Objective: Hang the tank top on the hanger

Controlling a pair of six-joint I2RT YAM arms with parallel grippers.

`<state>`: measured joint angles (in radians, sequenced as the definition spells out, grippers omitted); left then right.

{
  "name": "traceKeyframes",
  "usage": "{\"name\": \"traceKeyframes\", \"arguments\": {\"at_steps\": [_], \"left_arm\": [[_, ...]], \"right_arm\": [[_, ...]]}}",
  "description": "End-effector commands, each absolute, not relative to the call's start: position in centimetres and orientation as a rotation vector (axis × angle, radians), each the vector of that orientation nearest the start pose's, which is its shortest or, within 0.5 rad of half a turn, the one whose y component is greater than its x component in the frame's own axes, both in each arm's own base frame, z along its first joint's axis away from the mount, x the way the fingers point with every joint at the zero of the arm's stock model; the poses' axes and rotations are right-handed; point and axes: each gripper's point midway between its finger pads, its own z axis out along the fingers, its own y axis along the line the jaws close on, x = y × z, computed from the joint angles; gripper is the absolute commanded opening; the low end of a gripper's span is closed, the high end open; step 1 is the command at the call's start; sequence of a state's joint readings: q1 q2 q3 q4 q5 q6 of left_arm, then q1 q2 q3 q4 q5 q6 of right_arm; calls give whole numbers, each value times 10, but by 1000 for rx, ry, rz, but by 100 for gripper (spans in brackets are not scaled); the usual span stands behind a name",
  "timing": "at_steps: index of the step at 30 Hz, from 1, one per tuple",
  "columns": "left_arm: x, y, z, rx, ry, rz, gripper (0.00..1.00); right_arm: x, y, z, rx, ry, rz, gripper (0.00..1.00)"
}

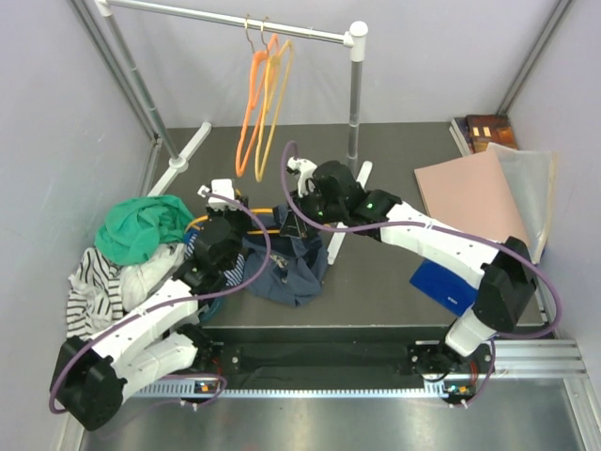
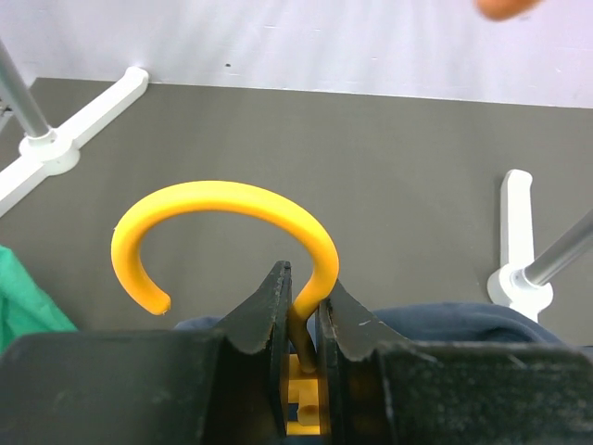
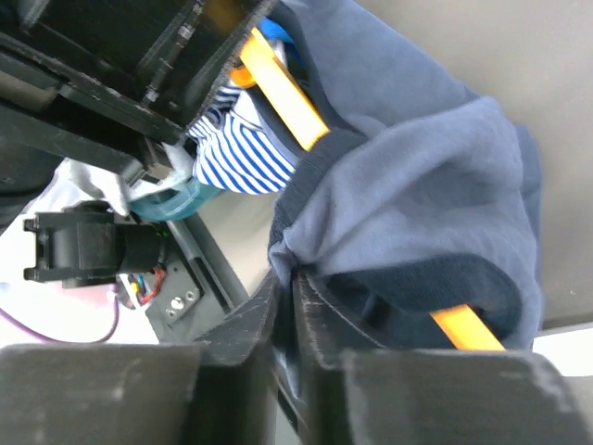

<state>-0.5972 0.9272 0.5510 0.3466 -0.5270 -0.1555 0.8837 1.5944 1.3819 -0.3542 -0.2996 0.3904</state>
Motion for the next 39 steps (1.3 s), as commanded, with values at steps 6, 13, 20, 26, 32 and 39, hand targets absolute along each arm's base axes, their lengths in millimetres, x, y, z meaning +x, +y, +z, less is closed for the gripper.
{"name": "traceKeyframes", "arguments": {"at_steps": [6,13,20,26,32,39], "left_arm": [[328,-136,254,-55,1551,-262,0],[314,-148,252,52,1562,-336,0],[304,-166,258,161,1575,-420,0],[299,-181,273,210,1562,-497,0],[292,-189,282,228,1537,-568,0],[289,-195,284,237,1522,-613,0]], "right_arm": [[226,387,269,-861,2026,1011,76],[218,335,289,-922,1937,833,82],[215,335,288,-1031,1839,826,81],[218,354,261,-1129,1815,857,77],[217,366,240,-1185,1801,864,69],[210,373,234,-1192,1794,882,16]]}}
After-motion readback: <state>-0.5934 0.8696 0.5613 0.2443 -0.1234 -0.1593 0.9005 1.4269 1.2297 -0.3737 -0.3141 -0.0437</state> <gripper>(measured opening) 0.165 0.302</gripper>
